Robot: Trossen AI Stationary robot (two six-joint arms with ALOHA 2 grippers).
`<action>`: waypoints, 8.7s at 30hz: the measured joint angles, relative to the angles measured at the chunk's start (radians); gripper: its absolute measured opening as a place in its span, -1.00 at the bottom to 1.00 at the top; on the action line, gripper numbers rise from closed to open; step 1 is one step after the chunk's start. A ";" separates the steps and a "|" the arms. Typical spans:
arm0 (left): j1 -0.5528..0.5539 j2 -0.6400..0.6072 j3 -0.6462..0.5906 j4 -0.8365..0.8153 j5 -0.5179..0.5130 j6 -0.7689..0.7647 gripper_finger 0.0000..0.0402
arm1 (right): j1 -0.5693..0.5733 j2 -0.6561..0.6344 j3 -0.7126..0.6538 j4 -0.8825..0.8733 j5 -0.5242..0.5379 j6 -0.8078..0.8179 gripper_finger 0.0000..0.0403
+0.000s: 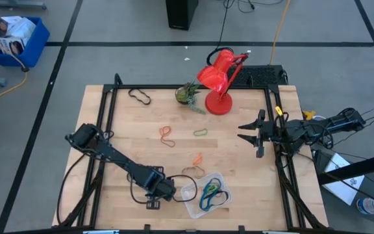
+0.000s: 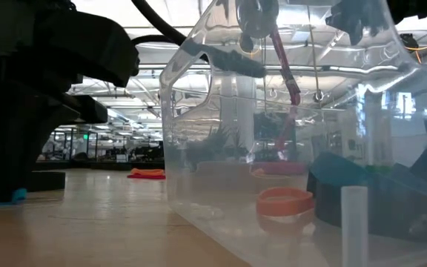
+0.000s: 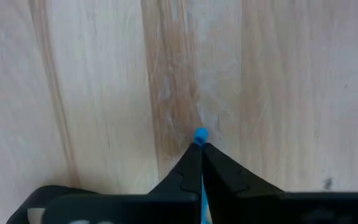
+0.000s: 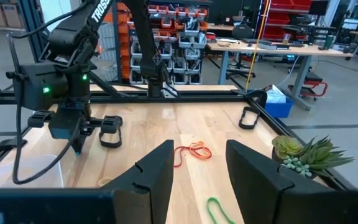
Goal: Pick and place rubber bands into bin
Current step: Put the blue rubber band into the transparent container, then put the black rubber band into the transparent container
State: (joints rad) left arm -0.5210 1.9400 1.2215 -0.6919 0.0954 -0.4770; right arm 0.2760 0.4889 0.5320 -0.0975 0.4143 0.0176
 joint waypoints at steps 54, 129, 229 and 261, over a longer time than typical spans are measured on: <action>0.135 -0.052 0.740 0.010 -0.222 0.455 -1.00 | 0.000 0.000 0.000 0.005 0.001 -0.037 -0.29; 0.155 0.293 0.750 -0.130 0.017 0.029 -0.23 | 0.000 0.000 0.000 0.010 0.000 -0.004 -0.29; 0.172 -0.314 -0.367 0.040 -0.046 -0.042 -0.96 | -0.003 0.000 0.000 0.011 0.165 -0.138 -0.29; 0.166 -0.877 -0.361 1.129 -0.303 0.395 -0.98 | -0.002 0.000 0.000 0.018 0.165 -0.172 -0.29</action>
State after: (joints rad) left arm -0.3553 1.0630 0.8606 0.4369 -0.2077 -0.0818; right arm 0.2737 0.4891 0.5323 -0.0792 0.5797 -0.1545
